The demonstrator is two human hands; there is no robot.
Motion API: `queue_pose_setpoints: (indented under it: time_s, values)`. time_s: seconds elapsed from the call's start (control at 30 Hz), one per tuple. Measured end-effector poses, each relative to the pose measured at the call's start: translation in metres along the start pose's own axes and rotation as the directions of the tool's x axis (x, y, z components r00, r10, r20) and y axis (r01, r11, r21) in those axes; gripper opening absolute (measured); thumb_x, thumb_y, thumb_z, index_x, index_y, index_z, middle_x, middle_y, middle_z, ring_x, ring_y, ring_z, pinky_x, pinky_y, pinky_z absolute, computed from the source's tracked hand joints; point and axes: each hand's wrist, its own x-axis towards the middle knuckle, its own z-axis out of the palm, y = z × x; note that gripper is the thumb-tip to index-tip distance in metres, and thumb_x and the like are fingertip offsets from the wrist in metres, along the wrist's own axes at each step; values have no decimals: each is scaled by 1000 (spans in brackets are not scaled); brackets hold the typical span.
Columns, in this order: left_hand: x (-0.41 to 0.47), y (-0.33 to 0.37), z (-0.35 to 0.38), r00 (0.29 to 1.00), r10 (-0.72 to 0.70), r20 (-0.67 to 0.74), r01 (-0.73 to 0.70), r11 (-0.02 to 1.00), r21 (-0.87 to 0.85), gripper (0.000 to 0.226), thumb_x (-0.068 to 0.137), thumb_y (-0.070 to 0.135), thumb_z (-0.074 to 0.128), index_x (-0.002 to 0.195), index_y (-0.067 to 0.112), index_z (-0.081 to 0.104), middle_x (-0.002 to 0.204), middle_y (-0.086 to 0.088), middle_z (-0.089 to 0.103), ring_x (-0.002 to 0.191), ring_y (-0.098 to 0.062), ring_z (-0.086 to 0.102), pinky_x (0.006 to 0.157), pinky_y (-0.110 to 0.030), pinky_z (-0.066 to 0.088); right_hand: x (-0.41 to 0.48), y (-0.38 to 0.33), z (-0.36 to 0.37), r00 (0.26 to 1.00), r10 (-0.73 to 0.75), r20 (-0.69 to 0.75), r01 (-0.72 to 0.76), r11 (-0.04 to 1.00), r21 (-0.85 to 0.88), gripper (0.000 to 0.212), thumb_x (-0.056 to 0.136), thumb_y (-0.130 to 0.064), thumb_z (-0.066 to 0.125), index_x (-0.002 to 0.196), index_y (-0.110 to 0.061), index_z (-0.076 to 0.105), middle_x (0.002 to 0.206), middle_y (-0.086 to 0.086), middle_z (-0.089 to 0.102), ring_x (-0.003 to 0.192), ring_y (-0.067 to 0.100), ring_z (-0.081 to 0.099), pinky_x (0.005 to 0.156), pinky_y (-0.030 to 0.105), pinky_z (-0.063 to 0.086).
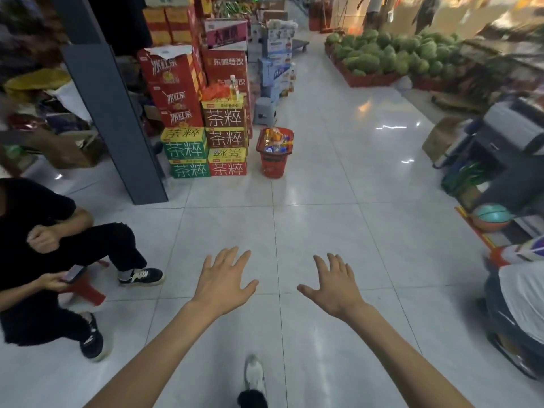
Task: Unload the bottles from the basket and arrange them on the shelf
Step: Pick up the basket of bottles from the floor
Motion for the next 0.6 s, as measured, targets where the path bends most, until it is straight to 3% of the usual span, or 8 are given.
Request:
queue_pose_setpoints:
  time_s: [0.1, 0.27, 0.6]
  values:
    - [76, -8, -1, 1000, -13, 9, 13, 1000, -10, 91, 84, 77, 15, 163, 32, 13, 171, -4, 13, 157, -26, 11, 126, -52, 10, 74, 12, -18, 1000, -2, -11, 1, 1000, -16, 92, 93, -73, 45, 162, -20, 13, 169, 16, 7, 158, 35, -2, 128, 49, 3]
    - [206, -22, -15, 1000, -19, 13, 20, 999, -44, 101, 74, 79, 3, 163, 32, 14, 171, -4, 14, 157, -26, 12, 126, -52, 12, 195, 25, -62, 999, 38, 16, -36, 996, -77, 93, 93, -75, 40, 163, -21, 12, 170, 16, 6, 158, 35, -4, 128, 49, 3]
    - [425, -23, -60, 1000, 8, 2, -8, 998, -69, 101, 74, 79, 3, 164, 33, 12, 171, -3, 13, 157, -25, 11, 127, -50, 9, 394, 63, -142, 997, 72, 29, -68, 993, -97, 95, 92, -79, 36, 163, -23, 10, 171, 13, 4, 158, 33, -6, 128, 50, 2]
